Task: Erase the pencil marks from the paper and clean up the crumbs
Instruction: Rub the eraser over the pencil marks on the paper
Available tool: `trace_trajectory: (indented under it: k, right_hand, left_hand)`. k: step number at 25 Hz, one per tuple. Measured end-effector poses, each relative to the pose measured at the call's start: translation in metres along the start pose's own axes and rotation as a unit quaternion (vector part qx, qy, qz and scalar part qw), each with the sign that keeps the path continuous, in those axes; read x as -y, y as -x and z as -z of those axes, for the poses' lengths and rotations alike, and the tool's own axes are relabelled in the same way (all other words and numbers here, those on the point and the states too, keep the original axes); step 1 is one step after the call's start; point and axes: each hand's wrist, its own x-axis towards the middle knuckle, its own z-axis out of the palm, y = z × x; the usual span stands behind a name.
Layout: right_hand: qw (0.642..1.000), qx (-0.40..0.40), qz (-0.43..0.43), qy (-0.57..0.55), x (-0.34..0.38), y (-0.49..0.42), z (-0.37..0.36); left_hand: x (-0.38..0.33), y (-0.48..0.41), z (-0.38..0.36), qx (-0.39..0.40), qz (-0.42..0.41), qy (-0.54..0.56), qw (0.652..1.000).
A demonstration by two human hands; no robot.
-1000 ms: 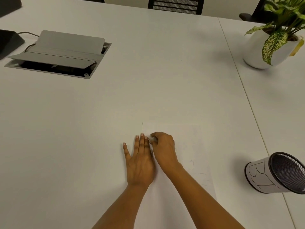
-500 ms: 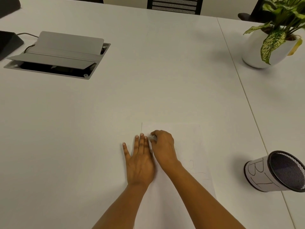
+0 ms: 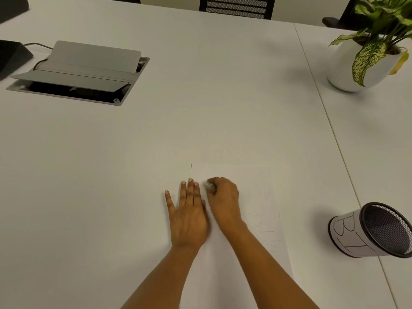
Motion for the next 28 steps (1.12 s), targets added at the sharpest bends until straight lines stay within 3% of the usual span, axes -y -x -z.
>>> trace_trajectory:
  k: [4, 10, 17, 23, 28]
  right_hand:
    - [0.994, -0.073, -0.079, -0.031, -0.02, -0.024, 0.023]
    - [0.995, -0.037, -0.048, -0.081, 0.003, 0.01, -0.02]
    - [0.976, -0.146, -0.132, -0.087, -0.028, -0.009, 0.023]
    - [0.993, -0.077, -0.062, -0.067, 0.001, 0.008, -0.012]
    - [0.981, -0.132, -0.117, -0.077, -0.023, -0.011, 0.015]
  left_hand:
    - [-0.001, 0.0, 0.0, -0.002, 0.015, 0.022, 1.0]
    - [0.001, 0.001, -0.004, -0.007, -0.022, -0.021, 1.0]
    - [-0.001, 0.001, -0.001, -0.016, 0.006, 0.022, 1.0]
    - [0.001, 0.0, -0.004, -0.003, -0.009, -0.017, 1.0]
    - [0.0, 0.0, -0.002, -0.019, 0.003, 0.021, 1.0]
